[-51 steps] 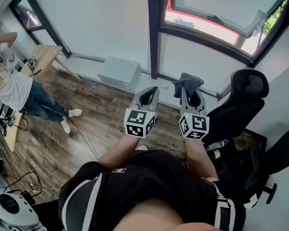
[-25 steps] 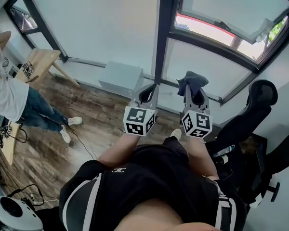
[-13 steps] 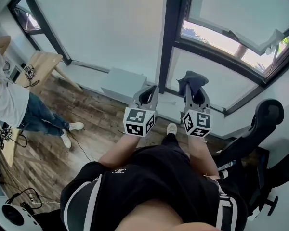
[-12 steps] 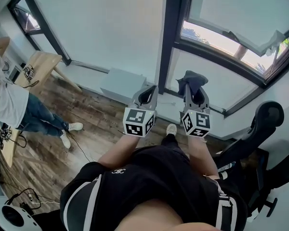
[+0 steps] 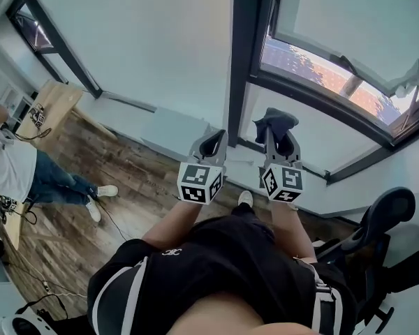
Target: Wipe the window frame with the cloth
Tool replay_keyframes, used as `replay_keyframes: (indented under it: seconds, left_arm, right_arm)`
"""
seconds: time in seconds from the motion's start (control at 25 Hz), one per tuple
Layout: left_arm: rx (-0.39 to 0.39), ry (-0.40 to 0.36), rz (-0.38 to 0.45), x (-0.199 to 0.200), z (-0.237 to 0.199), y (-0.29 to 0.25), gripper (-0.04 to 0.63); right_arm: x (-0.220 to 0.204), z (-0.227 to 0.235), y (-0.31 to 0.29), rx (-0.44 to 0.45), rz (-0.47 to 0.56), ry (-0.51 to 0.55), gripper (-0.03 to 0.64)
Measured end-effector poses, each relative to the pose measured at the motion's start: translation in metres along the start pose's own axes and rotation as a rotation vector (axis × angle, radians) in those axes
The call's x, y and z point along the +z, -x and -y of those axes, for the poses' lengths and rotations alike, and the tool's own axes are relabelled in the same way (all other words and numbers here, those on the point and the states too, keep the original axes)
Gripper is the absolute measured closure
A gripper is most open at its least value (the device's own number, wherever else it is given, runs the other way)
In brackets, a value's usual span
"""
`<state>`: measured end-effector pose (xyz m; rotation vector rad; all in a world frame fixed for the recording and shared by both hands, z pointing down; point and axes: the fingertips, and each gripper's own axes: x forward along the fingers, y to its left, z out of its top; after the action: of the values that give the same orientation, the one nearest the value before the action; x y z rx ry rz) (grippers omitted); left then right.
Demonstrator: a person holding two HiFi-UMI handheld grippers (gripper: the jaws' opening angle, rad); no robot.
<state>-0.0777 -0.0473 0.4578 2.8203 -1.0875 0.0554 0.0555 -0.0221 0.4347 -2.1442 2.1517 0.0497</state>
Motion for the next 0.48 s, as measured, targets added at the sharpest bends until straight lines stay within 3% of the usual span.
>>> replay_keyframes:
  seconds: [0.48]
  left_arm:
    - [0.0,0.011,-0.053,0.015,-0.012,-0.145,0.586]
  right_arm:
    - [-0.009,0.083,-0.106,0.077,-0.044,-0.023,0.525]
